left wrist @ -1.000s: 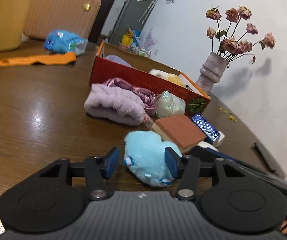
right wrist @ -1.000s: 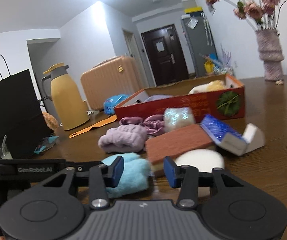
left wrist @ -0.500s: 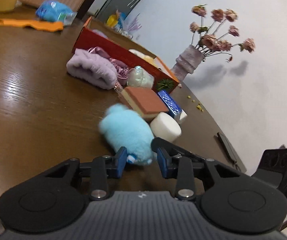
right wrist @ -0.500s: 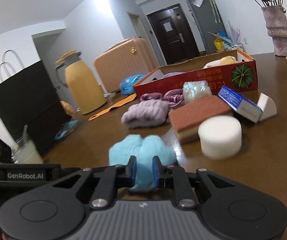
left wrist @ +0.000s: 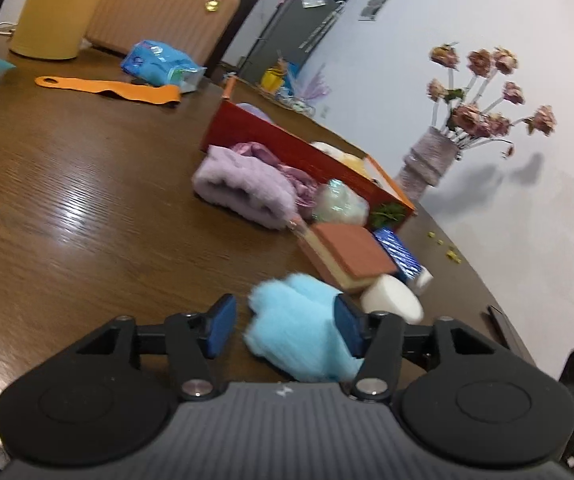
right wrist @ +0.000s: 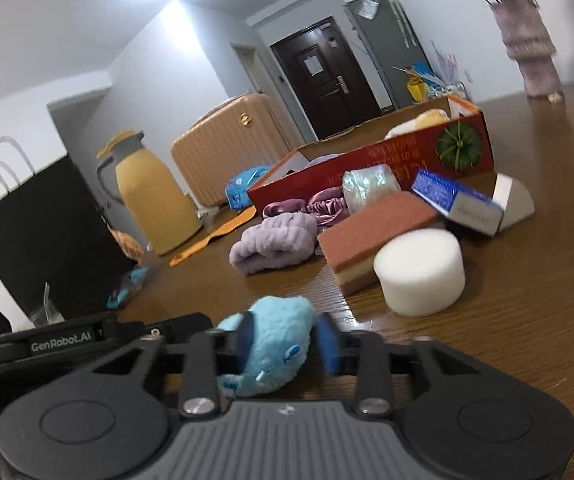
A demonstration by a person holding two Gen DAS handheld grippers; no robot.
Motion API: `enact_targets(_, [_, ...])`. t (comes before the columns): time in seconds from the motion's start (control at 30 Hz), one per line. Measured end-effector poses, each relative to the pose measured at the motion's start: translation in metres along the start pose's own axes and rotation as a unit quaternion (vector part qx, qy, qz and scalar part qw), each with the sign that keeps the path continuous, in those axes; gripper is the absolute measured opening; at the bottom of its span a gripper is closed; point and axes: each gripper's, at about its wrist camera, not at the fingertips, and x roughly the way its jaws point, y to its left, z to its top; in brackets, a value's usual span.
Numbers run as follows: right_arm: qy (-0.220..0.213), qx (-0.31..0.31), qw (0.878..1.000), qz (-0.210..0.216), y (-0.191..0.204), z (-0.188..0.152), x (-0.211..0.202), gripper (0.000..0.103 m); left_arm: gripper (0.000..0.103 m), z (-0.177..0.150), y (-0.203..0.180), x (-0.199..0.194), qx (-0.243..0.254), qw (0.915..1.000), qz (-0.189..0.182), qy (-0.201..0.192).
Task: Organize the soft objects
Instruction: 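Grasp the light-blue fluffy plush with the right tool, then carry the light-blue plush into the cardboard box and release it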
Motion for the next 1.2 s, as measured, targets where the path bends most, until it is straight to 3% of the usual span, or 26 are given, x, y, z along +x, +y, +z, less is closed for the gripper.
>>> enact_targets(0.13, [0.01,0.002,1.0,0.0,0.001,-0.004,0.013,0.045,0.059,0.009,0.01,0.011,-0.021,0.9994,-0.016,0.021])
enact_targets(0.2, [0.015,0.006,1.0,0.008,0.001,-0.004,0.017,0.044,0.051,0.009,0.011,0.017,-0.025,0.9984,-0.031,0.04])
enact_targets(0.27, [0.021,0.005,1.0,0.016,0.002,-0.004,0.02,0.036,0.048,0.007,0.011,0.022,-0.026,0.9979,-0.033,0.048])
enact_targets(0.3, [0.024,0.005,0.999,0.023,0.002,-0.004,0.021,0.032,0.044,0.005,0.011,0.023,-0.026,0.9978,-0.036,0.048])
enact_targets(0.53, [0.029,0.004,0.999,0.032,0.002,-0.001,0.021,0.029,0.041,0.008,0.009,0.021,-0.026,0.9972,-0.047,0.051])
enact_targets(0.7, [-0.008,-0.005,0.999,0.042,0.005,0.018,0.013,0.029,0.04,0.031,-0.007,0.019,-0.009,0.997,-0.074,0.024])
enact_targets(0.8, [-0.033,-0.008,0.998,0.047,0.005,0.048,0.018,0.029,0.04,0.068,-0.02,0.033,0.01,0.9959,-0.09,0.007])
enact_targets(0.97, [-0.053,-0.021,0.997,0.051,-0.001,0.137,0.059,0.029,0.04,0.151,-0.034,0.081,0.035,0.9936,-0.106,-0.018])
enact_targets(1.07, [-0.037,-0.013,0.998,0.042,-0.012,0.184,0.109,0.029,0.04,0.193,-0.033,0.125,0.05,0.9954,-0.08,-0.015])
enact_targets(1.2, [0.018,0.018,0.999,0.026,-0.035,0.218,0.184,0.029,0.041,0.22,-0.023,0.179,0.068,0.9972,-0.029,0.013])
